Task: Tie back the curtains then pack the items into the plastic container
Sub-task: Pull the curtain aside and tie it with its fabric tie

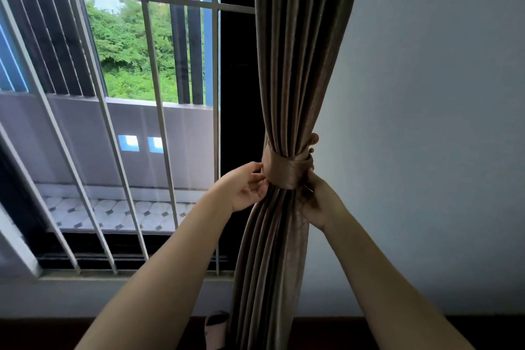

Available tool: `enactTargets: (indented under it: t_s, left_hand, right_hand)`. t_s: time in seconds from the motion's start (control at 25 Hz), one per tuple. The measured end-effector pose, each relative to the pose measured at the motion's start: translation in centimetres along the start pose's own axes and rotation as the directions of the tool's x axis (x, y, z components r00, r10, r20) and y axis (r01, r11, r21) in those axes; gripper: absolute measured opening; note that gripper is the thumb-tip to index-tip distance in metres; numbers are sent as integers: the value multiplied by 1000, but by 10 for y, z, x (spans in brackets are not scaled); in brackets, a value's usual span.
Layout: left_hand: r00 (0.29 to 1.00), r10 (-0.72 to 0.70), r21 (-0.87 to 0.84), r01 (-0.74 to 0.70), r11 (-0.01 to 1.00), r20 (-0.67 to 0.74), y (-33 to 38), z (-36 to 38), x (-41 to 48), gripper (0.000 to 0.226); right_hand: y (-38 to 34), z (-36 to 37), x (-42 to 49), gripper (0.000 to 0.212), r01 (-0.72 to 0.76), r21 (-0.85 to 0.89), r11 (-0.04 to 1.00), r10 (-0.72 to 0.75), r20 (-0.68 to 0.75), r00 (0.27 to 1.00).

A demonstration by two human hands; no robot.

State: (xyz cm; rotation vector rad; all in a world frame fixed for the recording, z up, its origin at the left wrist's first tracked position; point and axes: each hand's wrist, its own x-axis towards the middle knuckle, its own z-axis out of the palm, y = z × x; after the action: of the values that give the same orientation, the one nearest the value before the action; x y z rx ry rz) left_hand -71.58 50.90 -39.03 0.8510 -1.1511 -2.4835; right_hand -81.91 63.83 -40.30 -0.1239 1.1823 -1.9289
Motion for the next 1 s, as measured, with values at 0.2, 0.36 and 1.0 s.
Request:
enactTargets:
  t_s: [0.2,0.36,1.0]
  left_hand:
    - [983,-147,-21,150,988,113,-3,0,-7,22]
    - [979,-131,-52,141,989,157,-4,1,-19,17]
    - [733,588,899,-437,24,341,-51,-54,-6,9]
  right_hand:
    - [-3,4,-18,38,-27,-3,1000,27,114,993]
    - [-22,6,-39,32,-75,-46,996,75,10,997]
    - [55,-15,-35,25,432,-901,32,-653,309,692]
